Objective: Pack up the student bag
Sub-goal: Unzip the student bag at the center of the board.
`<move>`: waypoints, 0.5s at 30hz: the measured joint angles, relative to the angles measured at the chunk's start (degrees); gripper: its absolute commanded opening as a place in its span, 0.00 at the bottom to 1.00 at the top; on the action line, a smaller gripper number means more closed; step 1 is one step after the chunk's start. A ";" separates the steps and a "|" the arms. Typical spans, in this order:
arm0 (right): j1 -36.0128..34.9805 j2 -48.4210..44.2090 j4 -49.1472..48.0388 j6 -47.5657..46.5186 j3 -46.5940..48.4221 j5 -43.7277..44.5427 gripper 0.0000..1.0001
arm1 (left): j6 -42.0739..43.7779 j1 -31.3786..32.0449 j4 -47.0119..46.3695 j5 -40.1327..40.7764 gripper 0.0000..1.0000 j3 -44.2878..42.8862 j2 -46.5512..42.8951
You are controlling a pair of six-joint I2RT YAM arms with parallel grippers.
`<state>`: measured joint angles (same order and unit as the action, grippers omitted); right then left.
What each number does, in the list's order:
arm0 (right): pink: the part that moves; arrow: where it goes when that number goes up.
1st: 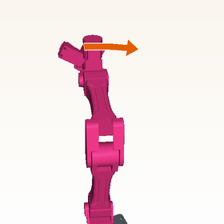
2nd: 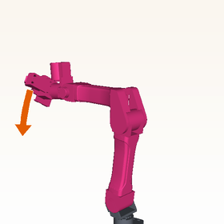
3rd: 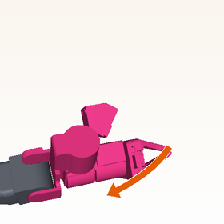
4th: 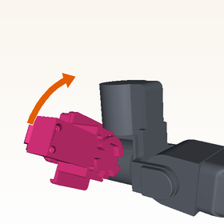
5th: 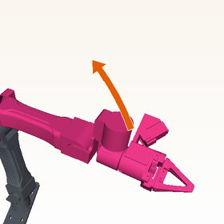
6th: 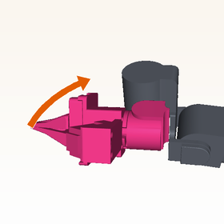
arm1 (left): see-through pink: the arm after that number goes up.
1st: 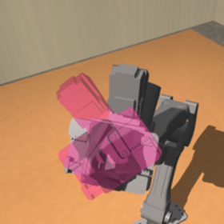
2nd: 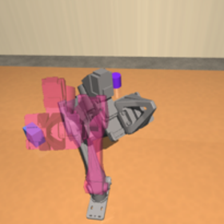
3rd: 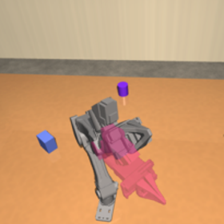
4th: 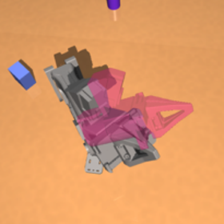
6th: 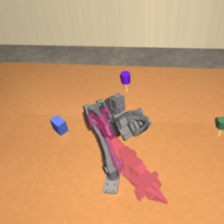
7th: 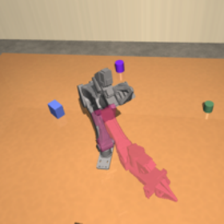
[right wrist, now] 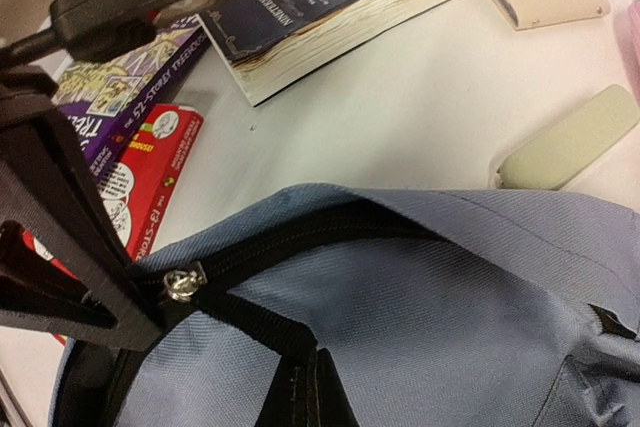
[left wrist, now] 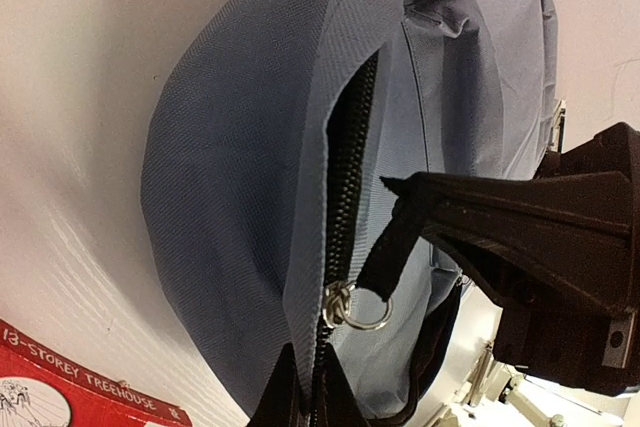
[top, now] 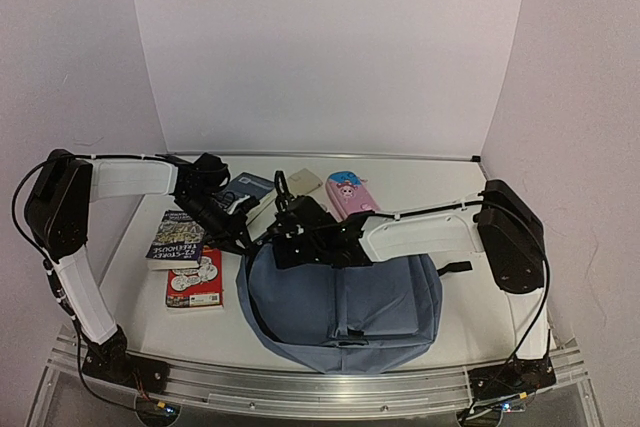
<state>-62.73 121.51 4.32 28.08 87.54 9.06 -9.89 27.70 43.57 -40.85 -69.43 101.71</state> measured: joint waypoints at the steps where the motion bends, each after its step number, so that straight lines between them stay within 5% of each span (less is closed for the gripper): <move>1: -0.02 0.00 0.02 0.55 0.00 0.85 0.00 | 0.00 0.00 0.00 0.01 0.00 0.00 0.00; 15: 1.02 0.00 -0.24 6.53 -0.01 5.40 0.00 | 0.02 0.11 -0.04 -0.01 0.00 -0.72 0.00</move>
<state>-61.71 121.51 4.08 34.61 87.53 14.46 -9.87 27.81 43.53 -40.86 -70.15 101.71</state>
